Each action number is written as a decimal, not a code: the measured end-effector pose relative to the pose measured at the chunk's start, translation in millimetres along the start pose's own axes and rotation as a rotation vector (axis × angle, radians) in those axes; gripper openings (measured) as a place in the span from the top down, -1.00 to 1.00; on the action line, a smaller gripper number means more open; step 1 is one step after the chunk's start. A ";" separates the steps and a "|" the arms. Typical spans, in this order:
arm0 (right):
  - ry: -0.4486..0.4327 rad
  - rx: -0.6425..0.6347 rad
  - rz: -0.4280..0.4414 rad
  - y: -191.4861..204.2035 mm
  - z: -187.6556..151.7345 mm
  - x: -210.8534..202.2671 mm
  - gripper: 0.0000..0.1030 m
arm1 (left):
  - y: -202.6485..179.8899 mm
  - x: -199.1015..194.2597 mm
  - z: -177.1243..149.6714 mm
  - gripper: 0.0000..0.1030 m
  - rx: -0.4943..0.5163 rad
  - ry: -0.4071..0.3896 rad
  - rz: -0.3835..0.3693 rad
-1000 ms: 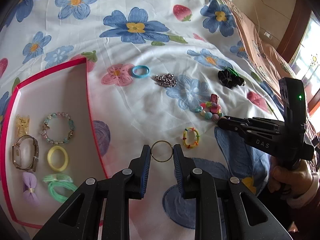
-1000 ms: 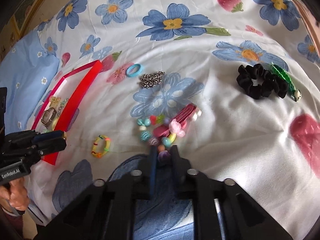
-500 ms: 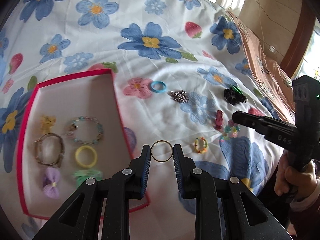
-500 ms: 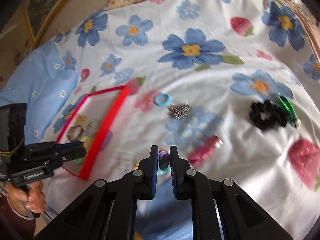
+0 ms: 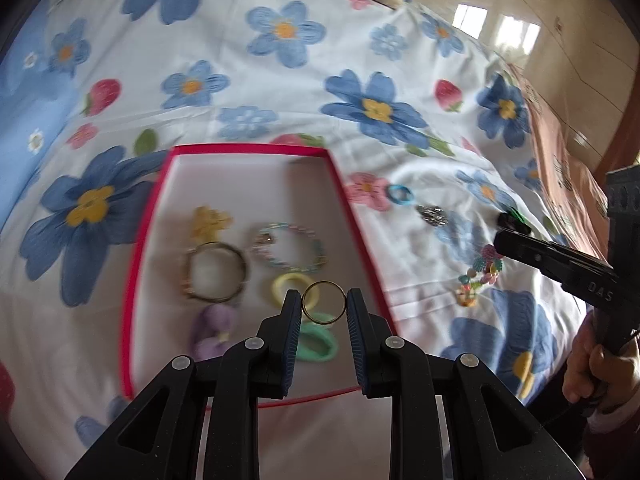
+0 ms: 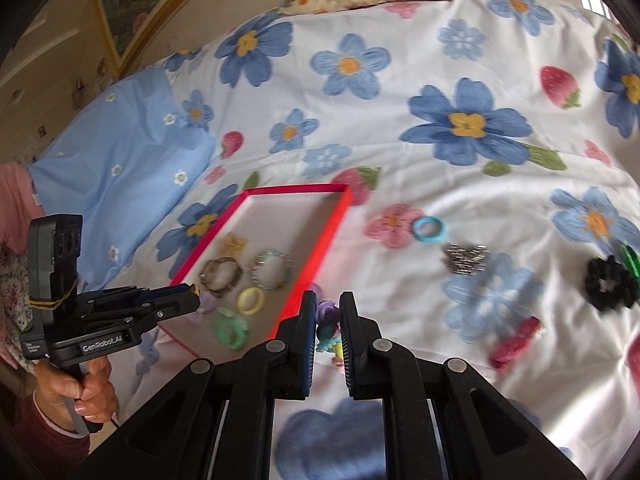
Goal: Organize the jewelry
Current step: 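Carry gold ring into box with left tool while right tool lowers hair tie, then open both tools and move them back over the sheet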
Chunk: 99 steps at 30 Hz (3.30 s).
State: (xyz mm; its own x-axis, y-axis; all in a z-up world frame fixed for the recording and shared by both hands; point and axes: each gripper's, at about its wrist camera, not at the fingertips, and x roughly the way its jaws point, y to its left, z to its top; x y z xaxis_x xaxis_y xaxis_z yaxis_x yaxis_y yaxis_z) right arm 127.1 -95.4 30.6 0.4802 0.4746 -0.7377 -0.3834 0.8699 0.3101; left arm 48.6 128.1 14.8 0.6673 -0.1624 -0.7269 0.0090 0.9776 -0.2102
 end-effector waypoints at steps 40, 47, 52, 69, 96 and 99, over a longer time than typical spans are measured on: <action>0.175 -0.059 0.141 62.5 16.7 141.9 0.79 | 77.0 43.9 2.2 0.56 -0.100 0.088 0.137; 0.215 -0.062 0.136 62.7 5.5 147.1 0.79 | 81.7 52.9 -3.5 0.56 -0.139 0.105 0.132; 0.238 -0.064 0.133 63.6 0.4 151.1 0.78 | 78.5 59.1 -5.5 0.56 -0.130 0.110 0.144; 0.245 -0.066 0.129 65.9 -0.3 152.8 0.64 | 73.9 59.9 -5.0 0.43 -0.122 0.116 0.154; 0.071 0.061 0.059 8.8 -6.0 44.9 0.23 | 18.8 6.5 -3.2 -0.16 -0.100 0.038 0.060; 0.057 0.086 0.023 -9.1 -12.3 28.5 0.22 | 8.3 9.0 -0.7 -0.17 -0.079 0.045 0.041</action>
State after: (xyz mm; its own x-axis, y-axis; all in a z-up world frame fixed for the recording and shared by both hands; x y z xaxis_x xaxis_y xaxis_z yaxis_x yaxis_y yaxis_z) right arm 134.7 -91.4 -0.6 0.4257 0.4882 -0.7619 -0.3235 0.8684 0.3757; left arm 54.2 134.6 6.0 0.6320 -0.1303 -0.7639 -0.0773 0.9703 -0.2294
